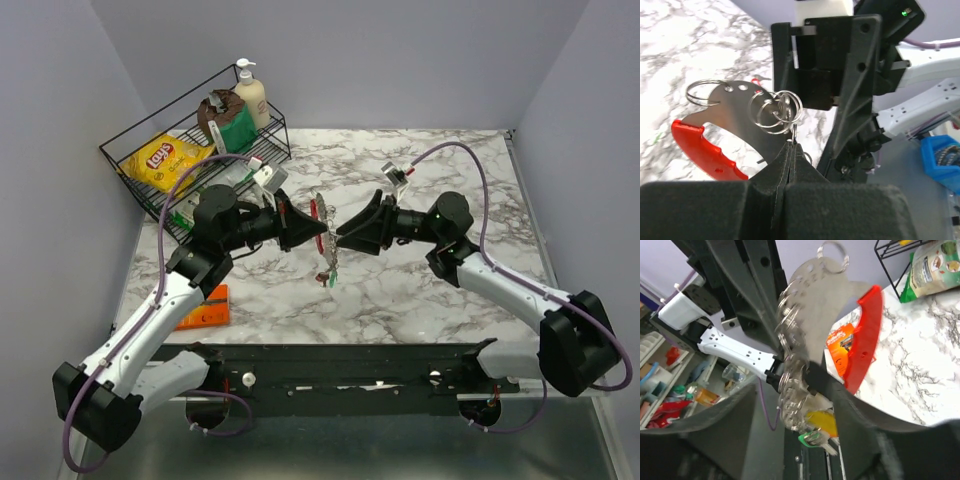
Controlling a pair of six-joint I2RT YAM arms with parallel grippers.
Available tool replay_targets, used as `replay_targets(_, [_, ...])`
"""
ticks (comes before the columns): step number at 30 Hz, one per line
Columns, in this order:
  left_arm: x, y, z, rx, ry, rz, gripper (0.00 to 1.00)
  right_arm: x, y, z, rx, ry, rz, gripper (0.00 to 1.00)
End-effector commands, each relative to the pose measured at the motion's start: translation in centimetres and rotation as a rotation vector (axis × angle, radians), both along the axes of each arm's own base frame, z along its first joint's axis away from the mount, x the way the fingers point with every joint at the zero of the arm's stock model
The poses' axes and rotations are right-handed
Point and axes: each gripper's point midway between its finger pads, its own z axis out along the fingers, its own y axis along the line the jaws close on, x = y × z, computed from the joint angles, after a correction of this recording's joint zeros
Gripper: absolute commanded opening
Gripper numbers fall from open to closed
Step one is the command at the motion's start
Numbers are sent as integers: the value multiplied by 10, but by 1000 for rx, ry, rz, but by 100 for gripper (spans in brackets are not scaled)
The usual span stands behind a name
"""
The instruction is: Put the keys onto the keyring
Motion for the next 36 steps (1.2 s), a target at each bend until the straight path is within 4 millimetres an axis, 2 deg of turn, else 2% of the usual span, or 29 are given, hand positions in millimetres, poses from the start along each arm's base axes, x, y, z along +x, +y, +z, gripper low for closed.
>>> replay_targets(1, [17,20,-10,209,2,122,0,-5,-12,23,-46,-171,-56,75])
replay_targets(2, [13,26,-25,278,65,129,0,-4,-14,27,-60,-197,-78,78])
replay_targets(4, [24,33,-28,360,90,173,0,-4,-21,32,-111,-265,-108,80])
replay_targets(5, [19,40,-42,434,137,169,0,0,-23,32,-134,-284,-136,80])
replay_targets(7, [26,44,-53,513,177,182,0,1,-28,30,-185,-297,-160,82])
replay_targets(8, [21,47,-64,559,217,173,0,3,-30,30,-201,-342,-174,82])
replay_targets(13, [21,52,-105,716,306,150,0,3,-34,11,-260,-348,-168,82])
replay_targets(15, [20,52,-118,744,330,145,0,1,-34,-6,-282,-315,-161,82])
replay_targets(17, [20,49,-138,769,383,133,0,0,-35,-18,-296,-293,-152,82])
replay_targets(18, [20,47,-145,776,400,126,0,-2,-36,-31,-313,-265,-144,82])
replay_targets(19, [19,45,-161,798,442,115,0,-1,-35,-39,-319,-249,-143,81])
replay_targets(20, [22,41,-168,794,441,110,0,-3,-34,-47,-321,-229,-133,81])
replay_targets(21, [24,38,-175,796,447,107,0,-5,-36,-65,-338,-195,-125,81])
replay_targets(22, [22,34,-191,813,473,94,0,-2,-34,-71,-334,-194,-129,81])
replay_targets(24, [27,22,-202,800,464,71,0,-3,-33,-86,-347,-160,-117,81])
replay_targets(25, [24,16,-214,808,483,43,0,-3,-32,-92,-344,-154,-113,81])
replay_targets(26, [24,6,-216,795,456,11,0,-1,-31,-99,-354,-137,-111,81])
replay_targets(28, [20,-5,-225,779,460,-32,0,1,-30,-104,-354,-135,-108,80])
replay_targets(31, [18,-18,-227,739,443,-87,0,4,-27,-111,-358,-137,-102,77])
replay_targets(34, [10,-29,-221,678,413,-151,0,4,-24,-115,-350,-135,-78,70])
replay_targets(36, [5,-37,-213,620,391,-200,0,1,-22,-118,-337,-117,-47,61])
